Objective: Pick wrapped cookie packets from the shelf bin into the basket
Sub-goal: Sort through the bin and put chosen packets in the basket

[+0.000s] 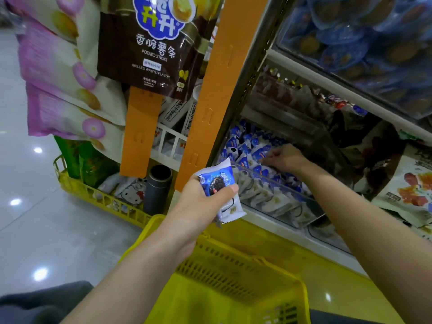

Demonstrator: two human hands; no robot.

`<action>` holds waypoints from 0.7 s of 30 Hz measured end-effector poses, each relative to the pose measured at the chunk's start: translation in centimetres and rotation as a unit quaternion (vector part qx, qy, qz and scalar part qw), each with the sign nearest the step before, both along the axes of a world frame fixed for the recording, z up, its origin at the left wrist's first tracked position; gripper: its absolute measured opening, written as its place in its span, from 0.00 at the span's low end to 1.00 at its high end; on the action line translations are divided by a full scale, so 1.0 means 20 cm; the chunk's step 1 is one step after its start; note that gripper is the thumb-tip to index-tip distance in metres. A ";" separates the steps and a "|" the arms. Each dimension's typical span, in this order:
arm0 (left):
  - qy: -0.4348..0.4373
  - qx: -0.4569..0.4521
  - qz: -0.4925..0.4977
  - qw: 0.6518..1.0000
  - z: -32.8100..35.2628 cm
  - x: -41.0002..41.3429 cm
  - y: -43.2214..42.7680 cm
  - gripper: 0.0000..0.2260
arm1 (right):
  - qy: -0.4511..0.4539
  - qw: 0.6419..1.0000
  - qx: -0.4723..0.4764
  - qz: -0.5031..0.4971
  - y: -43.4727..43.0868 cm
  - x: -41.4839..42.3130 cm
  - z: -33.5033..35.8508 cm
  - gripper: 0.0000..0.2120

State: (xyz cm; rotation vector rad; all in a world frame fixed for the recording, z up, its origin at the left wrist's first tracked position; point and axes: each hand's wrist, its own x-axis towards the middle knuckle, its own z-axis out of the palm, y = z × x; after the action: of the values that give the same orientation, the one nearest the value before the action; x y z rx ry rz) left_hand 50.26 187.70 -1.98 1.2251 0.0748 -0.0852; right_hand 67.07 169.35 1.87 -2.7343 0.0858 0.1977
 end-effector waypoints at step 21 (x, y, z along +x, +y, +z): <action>0.050 0.073 -0.049 0.995 -0.12 -0.01 -0.10 0.12 | -0.190 0.937 0.257 0.144 0.07 -0.64 -0.09 0.10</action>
State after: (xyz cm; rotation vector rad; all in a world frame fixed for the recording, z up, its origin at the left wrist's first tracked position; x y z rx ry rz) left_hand 50.04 185.80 -4.30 1.3708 0.1092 -0.2301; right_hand 54.24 170.69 -0.02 -2.1985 -0.4180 -0.2072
